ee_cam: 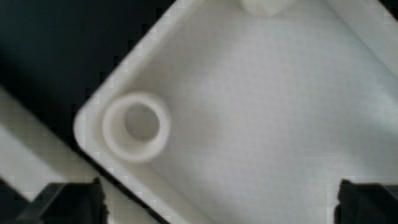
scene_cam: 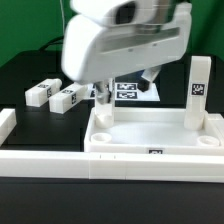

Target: Assemble desk

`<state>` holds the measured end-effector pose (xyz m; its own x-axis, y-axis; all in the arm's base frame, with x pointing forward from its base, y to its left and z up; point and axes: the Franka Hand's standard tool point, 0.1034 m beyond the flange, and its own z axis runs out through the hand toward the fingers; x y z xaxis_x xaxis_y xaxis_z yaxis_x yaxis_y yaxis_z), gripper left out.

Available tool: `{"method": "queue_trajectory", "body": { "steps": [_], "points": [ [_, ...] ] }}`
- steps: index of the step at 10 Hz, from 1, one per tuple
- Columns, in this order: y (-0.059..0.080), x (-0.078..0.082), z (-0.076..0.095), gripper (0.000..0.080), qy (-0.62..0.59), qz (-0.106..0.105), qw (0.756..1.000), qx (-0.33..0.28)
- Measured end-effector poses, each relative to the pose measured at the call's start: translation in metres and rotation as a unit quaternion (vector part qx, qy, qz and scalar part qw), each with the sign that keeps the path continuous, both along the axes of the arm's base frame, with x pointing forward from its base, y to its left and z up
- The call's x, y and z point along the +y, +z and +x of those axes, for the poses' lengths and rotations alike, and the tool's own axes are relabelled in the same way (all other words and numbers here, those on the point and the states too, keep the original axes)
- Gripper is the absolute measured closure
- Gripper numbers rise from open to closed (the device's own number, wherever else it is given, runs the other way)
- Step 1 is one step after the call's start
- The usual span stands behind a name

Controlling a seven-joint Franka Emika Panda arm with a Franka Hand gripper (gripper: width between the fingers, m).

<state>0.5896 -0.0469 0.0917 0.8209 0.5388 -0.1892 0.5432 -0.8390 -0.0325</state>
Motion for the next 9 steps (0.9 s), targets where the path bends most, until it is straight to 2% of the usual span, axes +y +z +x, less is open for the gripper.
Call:
{"method": "queue_trajectory", "body": {
  "steps": [2, 3, 7, 8, 9],
  "points": [
    [0.009, -0.042, -0.005, 0.0151, -0.075, 0.015, 0.997, -0.005],
    [0.007, -0.057, -0.007, 0.0151, -0.105, 0.019, 0.994, -0.019],
    [0.004, -0.051, -0.008, 0.0151, -0.238, -0.006, 0.971, -0.02],
    [0.004, -0.053, -0.008, 0.0151, -0.267, -0.011, 0.963, -0.021],
    [0.002, -0.065, -0.02, 0.0151, -0.281, -0.004, 0.96, 0.001]
  ]
}}
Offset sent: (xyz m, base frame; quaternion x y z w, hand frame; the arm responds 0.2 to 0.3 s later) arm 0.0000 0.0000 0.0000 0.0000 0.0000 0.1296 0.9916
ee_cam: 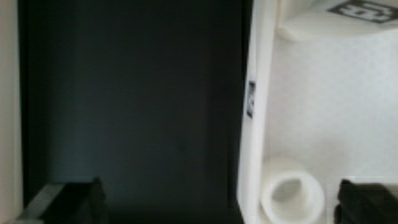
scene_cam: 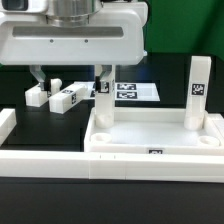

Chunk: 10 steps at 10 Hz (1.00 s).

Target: Assemble desk

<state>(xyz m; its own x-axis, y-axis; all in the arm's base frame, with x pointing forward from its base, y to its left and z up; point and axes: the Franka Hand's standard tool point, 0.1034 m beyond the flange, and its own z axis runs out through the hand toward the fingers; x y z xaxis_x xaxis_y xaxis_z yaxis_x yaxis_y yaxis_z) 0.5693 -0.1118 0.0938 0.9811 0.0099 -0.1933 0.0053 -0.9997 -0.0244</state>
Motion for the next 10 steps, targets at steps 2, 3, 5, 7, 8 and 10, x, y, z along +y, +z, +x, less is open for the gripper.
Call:
{"method": "queue_trajectory", "body": {
  "steps": [2, 3, 5, 7, 8, 10],
  "points": [
    [-0.01, -0.038, -0.031, 0.0151, -0.051, 0.017, 0.998, 0.013],
    [-0.014, -0.043, -0.04, 0.0151, -0.058, 0.017, 0.998, 0.017],
    [-0.013, -0.04, -0.037, 0.0151, -0.054, 0.017, 0.998, 0.016],
    [-0.015, -0.043, -0.04, 0.0151, -0.064, 0.019, 0.998, 0.021],
    [-0.017, -0.052, -0.054, 0.0151, -0.108, 0.029, 0.993, 0.042],
    [-0.024, -0.064, -0.077, 0.0151, -0.141, 0.034, 0.987, 0.069]
  ]
}}
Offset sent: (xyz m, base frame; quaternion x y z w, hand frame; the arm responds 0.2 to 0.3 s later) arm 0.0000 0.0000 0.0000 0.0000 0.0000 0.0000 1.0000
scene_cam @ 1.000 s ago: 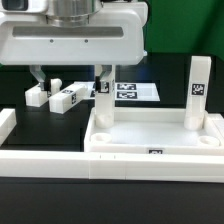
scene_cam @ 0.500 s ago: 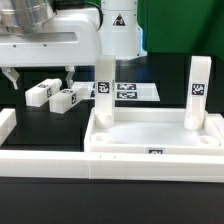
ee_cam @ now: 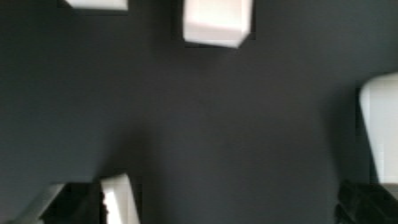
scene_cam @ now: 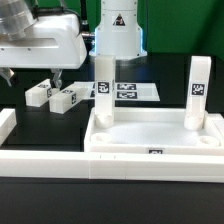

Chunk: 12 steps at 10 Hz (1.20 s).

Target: Assemble desk

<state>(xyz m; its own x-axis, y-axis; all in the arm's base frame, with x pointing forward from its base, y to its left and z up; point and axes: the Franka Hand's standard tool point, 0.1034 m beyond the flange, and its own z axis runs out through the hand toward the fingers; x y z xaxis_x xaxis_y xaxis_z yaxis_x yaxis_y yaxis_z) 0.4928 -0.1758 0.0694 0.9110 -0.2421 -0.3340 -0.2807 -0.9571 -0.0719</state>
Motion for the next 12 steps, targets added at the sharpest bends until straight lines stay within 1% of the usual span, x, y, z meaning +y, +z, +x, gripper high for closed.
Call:
{"method": "queue_trajectory", "body": {
  "steps": [1, 2, 3, 4, 5, 6, 7, 8, 9, 10, 11, 12],
  "points": [
    [-0.005, 0.001, -0.009, 0.0151, -0.014, 0.006, 1.0, 0.007],
    [-0.008, 0.007, -0.012, 0.0151, -0.013, 0.007, 1.0, 0.012],
    [-0.007, 0.008, -0.011, 0.0151, -0.012, 0.013, 1.0, 0.022],
    [-0.008, 0.008, -0.011, 0.0151, -0.011, 0.013, 1.0, 0.023],
    [-0.007, 0.012, -0.019, 0.0151, -0.013, 0.032, 0.998, 0.061],
    [-0.006, 0.008, -0.023, 0.0151, -0.022, 0.058, 0.991, 0.114],
    [-0.011, 0.005, -0.024, 0.0151, -0.062, 0.073, 0.984, 0.15],
    [-0.011, 0.005, -0.036, 0.0151, -0.078, 0.09, 0.971, 0.207],
    [-0.014, 0.003, -0.032, 0.0151, -0.073, 0.096, 0.966, 0.227],
    [-0.017, 0.003, -0.027, 0.0151, -0.07, 0.091, 0.969, 0.218],
    [-0.018, 0.003, -0.029, 0.0151, -0.072, 0.092, 0.969, 0.219],
    [-0.022, 0.004, -0.032, 0.0151, -0.074, 0.091, 0.968, 0.223]
  ]
}}
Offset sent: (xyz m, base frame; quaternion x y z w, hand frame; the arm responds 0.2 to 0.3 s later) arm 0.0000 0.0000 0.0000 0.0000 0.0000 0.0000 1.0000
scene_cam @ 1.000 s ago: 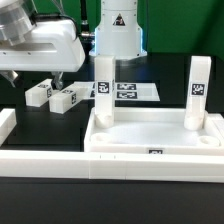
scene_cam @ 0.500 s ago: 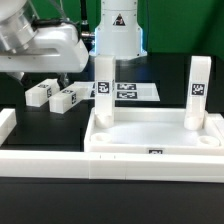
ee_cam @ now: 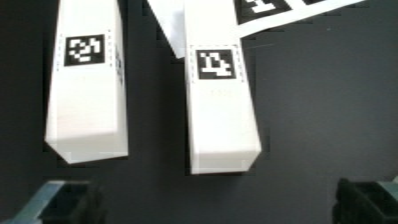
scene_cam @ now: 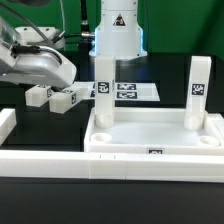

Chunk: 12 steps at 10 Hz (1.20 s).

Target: Assemble desk

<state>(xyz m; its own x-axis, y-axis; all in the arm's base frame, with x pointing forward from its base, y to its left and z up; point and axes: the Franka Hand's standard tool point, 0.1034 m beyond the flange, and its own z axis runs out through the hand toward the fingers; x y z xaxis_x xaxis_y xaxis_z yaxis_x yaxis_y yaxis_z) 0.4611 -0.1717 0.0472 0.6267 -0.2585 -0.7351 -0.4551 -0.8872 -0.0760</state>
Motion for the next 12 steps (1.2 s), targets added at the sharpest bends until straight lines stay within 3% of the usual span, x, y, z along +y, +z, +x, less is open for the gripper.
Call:
{"method": "queue_trajectory", "body": {
  "steps": [2, 6, 9, 12],
  "points": [
    [-0.01, 0.012, -0.002, 0.0151, 0.004, 0.003, 1.0, 0.0],
    [-0.013, 0.013, -0.009, 0.0151, 0.002, 0.009, 1.0, 0.014],
    [-0.016, 0.019, -0.014, 0.0151, 0.01, 0.041, 0.996, 0.081],
    [-0.023, 0.019, -0.011, 0.0151, 0.014, 0.035, 0.996, 0.076]
  ]
}}
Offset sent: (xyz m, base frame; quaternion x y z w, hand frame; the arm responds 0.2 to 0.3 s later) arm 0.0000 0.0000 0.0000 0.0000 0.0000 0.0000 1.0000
